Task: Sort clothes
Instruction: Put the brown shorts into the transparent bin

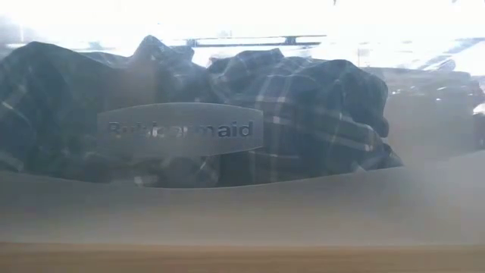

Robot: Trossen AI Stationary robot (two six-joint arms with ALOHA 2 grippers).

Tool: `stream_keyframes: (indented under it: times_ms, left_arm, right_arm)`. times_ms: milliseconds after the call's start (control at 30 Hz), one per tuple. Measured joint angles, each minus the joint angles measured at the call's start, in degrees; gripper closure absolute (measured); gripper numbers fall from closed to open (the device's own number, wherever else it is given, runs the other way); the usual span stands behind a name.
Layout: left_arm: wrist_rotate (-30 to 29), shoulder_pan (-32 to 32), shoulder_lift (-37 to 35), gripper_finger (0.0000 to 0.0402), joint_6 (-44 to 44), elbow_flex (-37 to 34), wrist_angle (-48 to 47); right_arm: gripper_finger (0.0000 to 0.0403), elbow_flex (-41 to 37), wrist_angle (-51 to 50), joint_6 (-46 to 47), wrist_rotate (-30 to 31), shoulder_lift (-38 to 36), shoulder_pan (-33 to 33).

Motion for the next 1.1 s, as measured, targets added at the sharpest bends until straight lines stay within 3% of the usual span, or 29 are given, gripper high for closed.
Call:
stream_keyframes:
  times_ms: [300,433,533,800,1100]
  left_arm:
    - [1.2,0.0,2.8,0.0251,-2.2,0.0,0.1]
    - [4.0,0.0,4.0,0.0251,-2.3,-0.1,-0.8]
    - [5.1,0.0,5.3,0.0251,-2.3,0.0,-1.4]
    - [5.2,0.1,8.9,0.0251,-5.0,0.6,1.0]
    - [5.2,-0.8,9.2,0.0251,1.6,6.4,1.5]
  right_arm:
    - [0.0148,-0.1,-2.4,-0.7,-0.1,-0.5,-0.3]
    - [0.0161,-0.2,-9.4,1.0,-5.4,-0.8,1.1]
    - [0.0171,-0.8,-12.4,1.8,-8.4,-1.0,4.2]
    - [0.0194,-4.3,-12.1,-0.2,-6.5,-0.9,11.6]
    - [0.0212,-12.8,-12.5,-6.9,-6.7,-4.8,20.7]
